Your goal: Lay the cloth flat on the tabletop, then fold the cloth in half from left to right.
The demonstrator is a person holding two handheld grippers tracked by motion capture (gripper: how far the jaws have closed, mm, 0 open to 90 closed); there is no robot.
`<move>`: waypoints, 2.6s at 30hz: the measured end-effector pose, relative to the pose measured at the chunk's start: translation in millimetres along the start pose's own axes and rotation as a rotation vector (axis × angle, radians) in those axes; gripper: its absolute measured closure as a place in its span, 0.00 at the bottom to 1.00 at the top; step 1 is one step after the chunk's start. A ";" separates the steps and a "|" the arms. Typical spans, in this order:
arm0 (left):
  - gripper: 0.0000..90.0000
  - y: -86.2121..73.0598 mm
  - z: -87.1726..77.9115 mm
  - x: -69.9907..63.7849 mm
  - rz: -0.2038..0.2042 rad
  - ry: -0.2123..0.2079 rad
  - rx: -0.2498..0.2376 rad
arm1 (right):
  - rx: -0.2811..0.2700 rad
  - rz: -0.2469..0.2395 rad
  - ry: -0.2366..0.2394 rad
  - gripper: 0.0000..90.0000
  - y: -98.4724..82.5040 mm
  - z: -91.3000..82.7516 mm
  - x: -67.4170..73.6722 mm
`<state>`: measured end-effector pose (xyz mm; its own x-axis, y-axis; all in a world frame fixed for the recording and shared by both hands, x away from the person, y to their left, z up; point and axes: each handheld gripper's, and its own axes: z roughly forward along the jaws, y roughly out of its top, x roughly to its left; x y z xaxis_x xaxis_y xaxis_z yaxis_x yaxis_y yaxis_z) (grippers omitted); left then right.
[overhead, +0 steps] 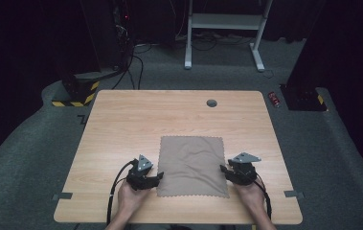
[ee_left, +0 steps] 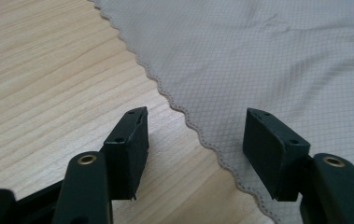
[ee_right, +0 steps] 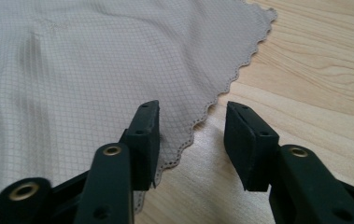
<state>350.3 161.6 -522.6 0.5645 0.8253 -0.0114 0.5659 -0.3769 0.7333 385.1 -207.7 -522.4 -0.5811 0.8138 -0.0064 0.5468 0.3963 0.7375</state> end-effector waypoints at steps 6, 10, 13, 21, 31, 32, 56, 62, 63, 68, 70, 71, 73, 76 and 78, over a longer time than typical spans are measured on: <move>0.46 2.7 0.6 4.9 -0.033 -0.011 0.005 | 0.005 0.014 -0.017 0.57 0.6 0.0 0.6; 0.46 11.0 6.2 11.8 -0.056 -0.031 0.003 | 0.036 0.035 -0.014 0.64 5.3 -2.3 5.8; 0.46 19.5 10.3 21.5 -0.106 -0.059 -0.006 | 0.028 0.033 0.005 0.65 7.9 -3.2 11.2; 0.47 39.5 26.4 42.6 -0.172 -0.052 0.003 | 0.014 0.012 0.062 0.67 17.6 1.9 24.6; 0.47 62.8 39.3 54.6 -0.162 -0.017 0.027 | -0.006 -0.029 0.118 0.69 29.8 6.3 45.5; 0.47 64.7 40.4 55.9 -0.160 -0.008 0.017 | -0.010 -0.039 0.126 0.69 31.4 6.6 48.9; 0.50 76.0 62.3 86.1 -0.237 0.047 0.054 | -0.028 -0.217 0.350 0.79 45.1 21.3 144.6; 0.51 77.7 62.8 88.9 -0.247 0.046 0.048 | -0.021 -0.278 0.416 0.80 43.0 24.8 171.5; 0.50 80.5 63.7 89.1 -0.227 0.043 0.072 | -0.020 -0.295 0.424 0.80 42.3 25.3 175.7; 0.50 91.3 63.6 89.1 -0.204 0.049 0.064 | 0.000 -0.345 0.448 0.80 38.6 29.4 193.1; 0.50 93.5 67.5 88.6 -0.187 0.057 0.080 | 0.009 -0.349 0.451 0.80 37.7 31.6 197.7; 0.50 94.3 69.2 88.6 -0.190 0.055 0.081 | 0.014 -0.354 0.447 0.80 37.4 32.8 200.0; 0.51 94.8 72.1 89.0 -0.200 0.058 0.070 | 0.018 -0.364 0.438 0.80 36.9 35.0 203.1; 0.51 93.3 78.0 89.4 -0.209 0.060 0.081 | 0.023 -0.361 0.440 0.80 36.3 37.3 204.8; 0.51 92.4 81.8 88.9 -0.200 0.066 0.082 | 0.023 -0.367 0.434 0.80 36.7 37.4 205.7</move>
<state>501.9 165.7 -511.5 0.3970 0.9118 -0.1050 0.7111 -0.2332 0.6633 308.1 -9.9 -521.9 -0.9272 0.3740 0.0219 0.2726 0.6332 0.7244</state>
